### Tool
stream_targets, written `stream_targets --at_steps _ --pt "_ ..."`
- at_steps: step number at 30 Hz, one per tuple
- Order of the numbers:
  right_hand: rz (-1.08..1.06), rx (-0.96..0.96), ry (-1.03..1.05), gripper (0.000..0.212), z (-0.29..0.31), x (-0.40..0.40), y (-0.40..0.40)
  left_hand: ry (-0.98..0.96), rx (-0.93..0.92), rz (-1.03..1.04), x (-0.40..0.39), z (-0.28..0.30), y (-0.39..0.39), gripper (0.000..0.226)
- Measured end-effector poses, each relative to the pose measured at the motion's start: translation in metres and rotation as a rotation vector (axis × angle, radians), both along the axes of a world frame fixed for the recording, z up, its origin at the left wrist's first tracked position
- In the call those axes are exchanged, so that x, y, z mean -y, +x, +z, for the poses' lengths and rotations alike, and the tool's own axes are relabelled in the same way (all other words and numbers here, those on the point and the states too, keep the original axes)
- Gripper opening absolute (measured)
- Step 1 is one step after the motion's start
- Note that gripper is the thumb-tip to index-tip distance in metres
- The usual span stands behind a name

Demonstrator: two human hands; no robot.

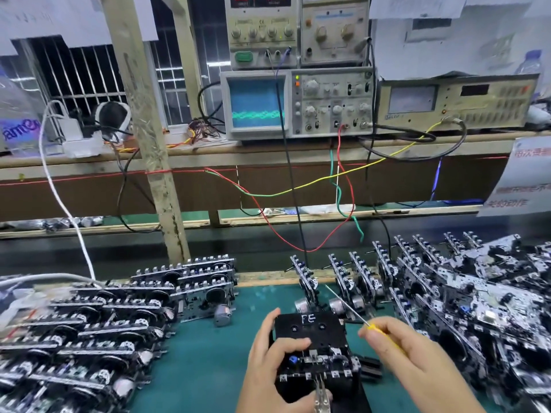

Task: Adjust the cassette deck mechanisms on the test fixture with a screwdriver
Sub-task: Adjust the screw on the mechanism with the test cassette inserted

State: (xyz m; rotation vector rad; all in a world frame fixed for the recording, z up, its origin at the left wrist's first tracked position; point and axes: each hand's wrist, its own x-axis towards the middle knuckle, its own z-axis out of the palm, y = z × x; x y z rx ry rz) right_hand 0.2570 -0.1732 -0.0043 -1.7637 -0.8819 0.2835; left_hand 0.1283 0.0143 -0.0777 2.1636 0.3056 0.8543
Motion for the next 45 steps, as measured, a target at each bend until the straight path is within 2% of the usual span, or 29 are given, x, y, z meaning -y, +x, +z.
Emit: stream_targets --at_steps 1,3,6,10,12,14,16,18,32,45 --pt "-0.039 -0.019 0.019 0.011 0.0 -0.003 0.004 0.004 -0.001 -0.002 0.0 0.0 0.0 0.063" --pt "-0.077 -0.068 0.008 0.015 -0.001 -0.003 0.006 0.004 0.0 0.001 0.0 0.0 0.0 0.062" --pt "-0.052 -0.087 0.012 0.012 0.008 -0.002 0.005 -0.035 0.01 0.006 0.001 0.0 -0.001 0.061" --pt "-0.095 -0.204 0.199 0.008 0.03 -0.008 0.001 -0.075 0.008 0.016 0.003 0.0 -0.001 0.06" --pt "-0.046 -0.226 0.27 0.013 0.038 -0.012 -0.003 -0.077 0.012 0.013 0.002 -0.002 0.0 0.06" --pt "0.019 -0.167 0.271 0.02 0.042 -0.016 -0.006 -0.101 0.01 0.001 0.0 -0.003 0.0 0.061" --pt "0.092 -0.133 0.272 0.016 0.048 -0.021 -0.01 -0.131 0.016 -0.005 0.001 -0.002 0.001 0.062" --pt "0.143 -0.116 0.303 0.021 0.051 -0.025 -0.012 -0.135 0.024 0.004 0.003 0.002 0.001 0.062" --pt "0.17 0.376 0.101 0.017 0.044 -0.05 -0.026 -0.108 0.043 -0.009 0.005 0.004 -0.001 0.067" --pt "0.15 0.404 0.089 0.019 0.041 -0.051 -0.025 -0.073 0.059 -0.008 0.004 0.004 0.0 0.067"
